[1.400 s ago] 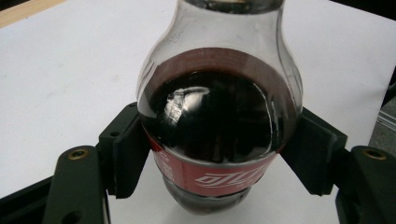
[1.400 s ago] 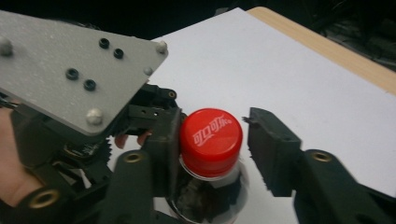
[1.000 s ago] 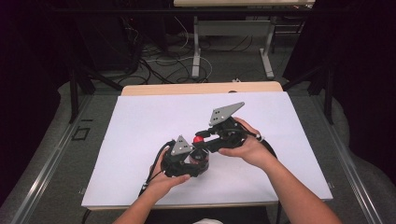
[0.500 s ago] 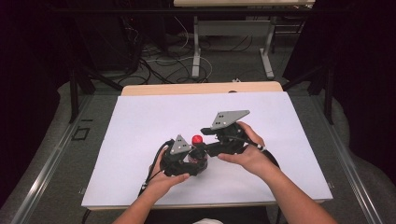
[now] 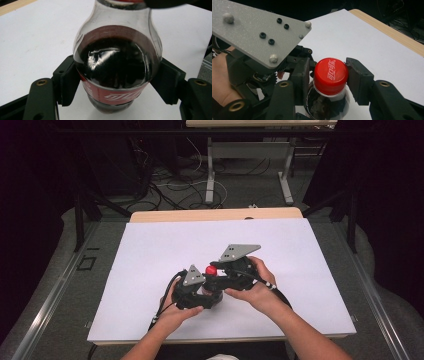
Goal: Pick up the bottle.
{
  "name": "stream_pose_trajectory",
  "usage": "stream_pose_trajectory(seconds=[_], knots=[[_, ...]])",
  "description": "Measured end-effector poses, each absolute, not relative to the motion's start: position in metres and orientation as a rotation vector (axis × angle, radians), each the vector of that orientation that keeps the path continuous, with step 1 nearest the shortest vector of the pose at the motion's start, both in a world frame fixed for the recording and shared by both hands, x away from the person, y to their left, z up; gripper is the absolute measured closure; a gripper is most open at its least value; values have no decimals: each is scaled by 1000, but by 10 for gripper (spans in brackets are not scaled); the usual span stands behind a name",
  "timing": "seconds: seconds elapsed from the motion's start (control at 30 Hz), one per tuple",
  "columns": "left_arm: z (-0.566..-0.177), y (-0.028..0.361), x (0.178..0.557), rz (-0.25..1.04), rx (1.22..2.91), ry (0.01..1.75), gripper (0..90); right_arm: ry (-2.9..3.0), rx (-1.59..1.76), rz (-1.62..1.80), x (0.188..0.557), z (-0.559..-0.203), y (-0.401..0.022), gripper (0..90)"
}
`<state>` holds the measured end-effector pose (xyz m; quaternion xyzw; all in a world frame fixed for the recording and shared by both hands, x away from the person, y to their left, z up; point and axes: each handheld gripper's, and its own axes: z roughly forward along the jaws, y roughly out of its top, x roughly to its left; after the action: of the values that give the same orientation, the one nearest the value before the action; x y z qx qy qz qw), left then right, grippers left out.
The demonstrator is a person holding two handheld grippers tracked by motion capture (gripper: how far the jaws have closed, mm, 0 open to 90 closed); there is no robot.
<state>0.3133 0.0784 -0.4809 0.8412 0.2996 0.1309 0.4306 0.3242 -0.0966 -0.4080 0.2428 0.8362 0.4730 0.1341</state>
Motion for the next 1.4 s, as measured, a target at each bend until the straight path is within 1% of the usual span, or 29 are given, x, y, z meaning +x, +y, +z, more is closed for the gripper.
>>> stream_pose_trajectory(seconds=[0.07, 0.13, 0.27, 0.57, 0.67, 0.77, 0.9, 1.17, 1.27, 1.3, 1.4], knots=[[-481, 78, 313, 322, 2095, 750, 302, 2437, 693, 1361, 325, -407, -97, 573], [-480, 79, 313, 317, 2111, 742, 302, 2433, 701, 1365, 327, -407, -97, 604], [-480, 79, 313, 322, 2099, 742, 302, 2491, 662, 1371, 334, -405, -100, 612], [-479, 77, 311, 307, 2101, 713, 301, 2689, 429, 1436, 360, -399, -115, 615], [-478, 78, 311, 312, 2100, 715, 301, 2677, 442, 1423, 358, -398, -115, 606], [-479, 79, 312, 317, 2092, 722, 302, 2578, 568, 1427, 347, -396, -112, 519], [-479, 80, 313, 319, 2089, 732, 302, 2519, 630, 1399, 338, -393, -111, 503], [-478, 83, 315, 330, 2091, 744, 302, 2443, 717, 1371, 326, -394, -109, 497], [-478, 82, 314, 325, 2088, 753, 302, 2437, 715, 1338, 322, -397, -103, 508], [-477, 83, 315, 314, 2112, 735, 302, 2443, 713, 1325, 322, -397, -101, 518], [-478, 82, 314, 327, 2094, 739, 302, 2433, 710, 1327, 322, -398, -97, 533]])
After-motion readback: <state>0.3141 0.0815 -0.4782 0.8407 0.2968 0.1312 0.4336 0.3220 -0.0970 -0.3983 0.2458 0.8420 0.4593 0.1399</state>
